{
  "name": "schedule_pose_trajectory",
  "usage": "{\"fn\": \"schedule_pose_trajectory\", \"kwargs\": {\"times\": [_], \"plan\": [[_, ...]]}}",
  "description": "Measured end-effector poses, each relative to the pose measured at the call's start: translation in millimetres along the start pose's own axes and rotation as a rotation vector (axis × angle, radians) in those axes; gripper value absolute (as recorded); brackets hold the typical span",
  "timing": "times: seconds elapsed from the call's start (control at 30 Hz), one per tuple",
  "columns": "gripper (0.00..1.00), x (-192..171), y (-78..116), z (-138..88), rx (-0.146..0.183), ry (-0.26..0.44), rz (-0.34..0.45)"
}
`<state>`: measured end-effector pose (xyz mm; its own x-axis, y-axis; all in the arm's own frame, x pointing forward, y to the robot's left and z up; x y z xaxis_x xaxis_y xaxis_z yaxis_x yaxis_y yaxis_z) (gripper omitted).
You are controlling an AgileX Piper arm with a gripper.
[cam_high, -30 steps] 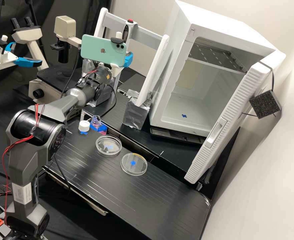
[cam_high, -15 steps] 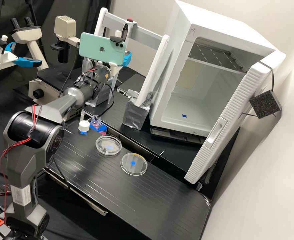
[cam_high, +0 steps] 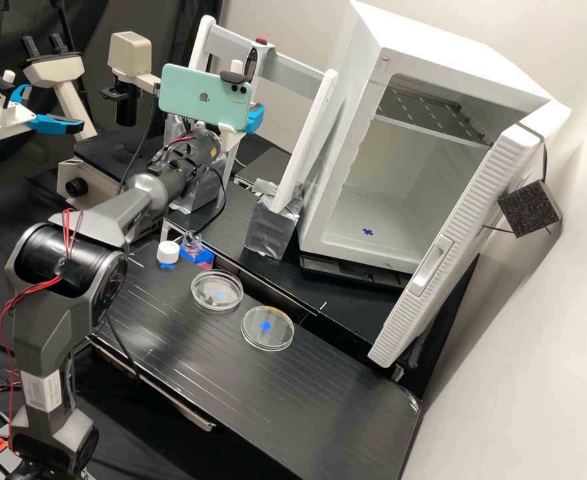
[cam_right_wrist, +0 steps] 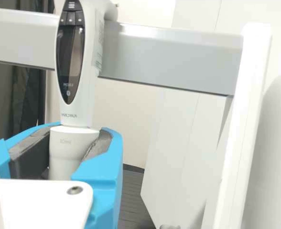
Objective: Use the pipette
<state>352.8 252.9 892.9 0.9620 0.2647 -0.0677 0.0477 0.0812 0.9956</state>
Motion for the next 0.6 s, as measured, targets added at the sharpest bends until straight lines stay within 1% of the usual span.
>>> {"fn": "schedule_pose_trajectory", "kwargs": {"times": [0.13, 0.23, 0.33, 0.37, 0.57, 0.6], "plan": [[0.0, 1, 4.6, -4, 0.016, 0.002, 0.0], [0.0, 1, 9.1, -7, 0.007, 0.009, 0.012], [0.0, 2, 13.3, -10, 0.021, 0.014, 0.027], [0.0, 2, 14.0, -11, 0.019, 0.015, 0.03], [0.0, 2, 19.8, -5, 0.015, 0.001, 0.048], [0.0, 1, 19.7, -4, 0.022, 0.0, 0.05]]}}
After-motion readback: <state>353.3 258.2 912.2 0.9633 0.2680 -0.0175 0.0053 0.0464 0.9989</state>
